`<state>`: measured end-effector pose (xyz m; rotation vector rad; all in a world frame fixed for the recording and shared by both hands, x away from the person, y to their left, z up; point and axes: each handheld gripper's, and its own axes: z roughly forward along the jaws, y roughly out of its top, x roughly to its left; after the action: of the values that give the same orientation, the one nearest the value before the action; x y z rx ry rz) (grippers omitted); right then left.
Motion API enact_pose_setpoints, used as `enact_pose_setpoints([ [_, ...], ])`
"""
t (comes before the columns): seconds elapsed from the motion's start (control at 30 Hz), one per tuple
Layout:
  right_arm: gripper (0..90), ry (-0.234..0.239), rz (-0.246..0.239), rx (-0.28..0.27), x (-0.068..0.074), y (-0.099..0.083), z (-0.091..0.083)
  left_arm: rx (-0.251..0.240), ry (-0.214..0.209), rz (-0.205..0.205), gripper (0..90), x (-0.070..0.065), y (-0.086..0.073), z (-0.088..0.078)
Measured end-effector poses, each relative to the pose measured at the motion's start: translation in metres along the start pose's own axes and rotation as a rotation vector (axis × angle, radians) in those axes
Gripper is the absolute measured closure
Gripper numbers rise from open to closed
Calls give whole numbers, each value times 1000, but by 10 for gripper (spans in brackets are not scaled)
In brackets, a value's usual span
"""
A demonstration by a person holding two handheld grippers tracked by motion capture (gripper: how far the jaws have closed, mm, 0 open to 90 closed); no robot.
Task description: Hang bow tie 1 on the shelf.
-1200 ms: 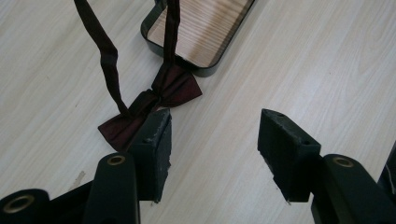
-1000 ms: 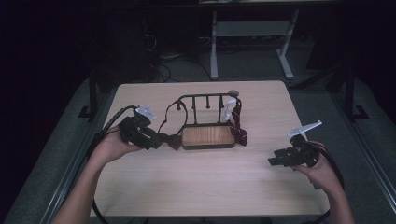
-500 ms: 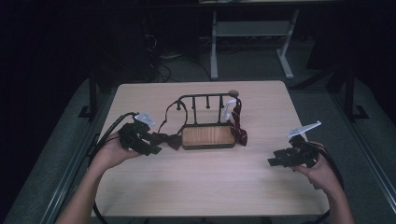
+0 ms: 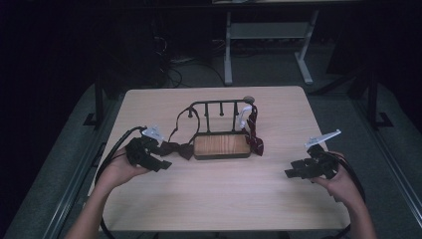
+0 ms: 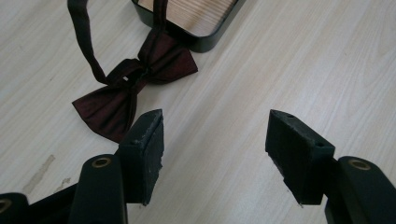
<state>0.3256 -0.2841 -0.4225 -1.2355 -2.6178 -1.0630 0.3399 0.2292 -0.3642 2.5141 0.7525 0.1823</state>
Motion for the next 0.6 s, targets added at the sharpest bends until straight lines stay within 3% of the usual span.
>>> enact_pose_setpoints([
  [0.6, 450, -1, 1, 4, 0, 0, 2, -38, 8, -12, 365, -7, -17, 9],
])
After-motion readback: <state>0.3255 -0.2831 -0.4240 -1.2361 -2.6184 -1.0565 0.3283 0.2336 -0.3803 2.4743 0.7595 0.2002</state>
